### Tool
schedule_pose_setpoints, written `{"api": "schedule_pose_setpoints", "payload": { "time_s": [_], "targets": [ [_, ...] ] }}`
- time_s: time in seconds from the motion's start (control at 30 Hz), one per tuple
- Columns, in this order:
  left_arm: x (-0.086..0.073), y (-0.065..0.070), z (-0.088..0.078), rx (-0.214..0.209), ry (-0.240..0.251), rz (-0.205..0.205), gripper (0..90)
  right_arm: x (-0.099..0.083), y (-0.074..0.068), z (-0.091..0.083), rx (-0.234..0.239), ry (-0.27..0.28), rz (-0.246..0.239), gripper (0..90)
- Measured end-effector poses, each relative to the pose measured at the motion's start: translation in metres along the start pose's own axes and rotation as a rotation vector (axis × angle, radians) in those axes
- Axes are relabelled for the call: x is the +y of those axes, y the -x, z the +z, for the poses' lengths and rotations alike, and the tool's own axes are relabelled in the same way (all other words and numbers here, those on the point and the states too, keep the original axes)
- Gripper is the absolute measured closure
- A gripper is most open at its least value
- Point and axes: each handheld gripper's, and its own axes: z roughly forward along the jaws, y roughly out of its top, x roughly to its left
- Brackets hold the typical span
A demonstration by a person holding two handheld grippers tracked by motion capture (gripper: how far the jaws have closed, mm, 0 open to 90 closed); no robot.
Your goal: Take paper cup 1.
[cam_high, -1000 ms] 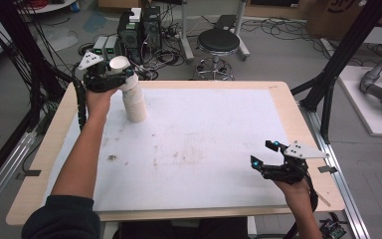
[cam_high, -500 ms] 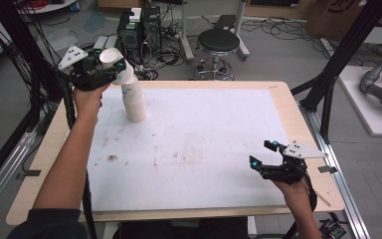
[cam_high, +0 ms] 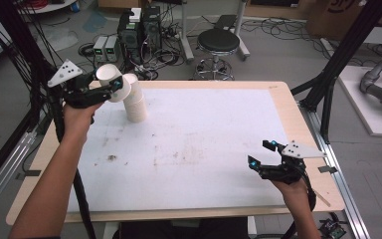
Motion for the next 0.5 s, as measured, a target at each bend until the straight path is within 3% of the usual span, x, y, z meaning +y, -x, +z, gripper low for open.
{"api": "schedule_pose_setpoints", "payload": {
  "time_s": [0.17,0.23,0.4,0.5],
  "targets": [
    [-0.015,0.013,-0.011,-0.055,-0.036,0.016,36.0,0.000,-0.002,0.002,0.005,-0.004,-0.001,18.9],
    [-0.018,0.016,-0.012,-0.066,-0.044,0.015,36.0,0.001,-0.002,0.003,0.006,-0.002,-0.002,18.9],
    [-0.041,0.031,-0.012,-0.146,-0.098,0.022,35.9,0.000,-0.003,0.007,0.023,-0.015,-0.007,18.9],
    [-0.047,0.034,-0.011,-0.165,-0.113,0.028,35.8,0.000,-0.004,0.008,0.030,-0.022,-0.008,18.9]
  ]
}}
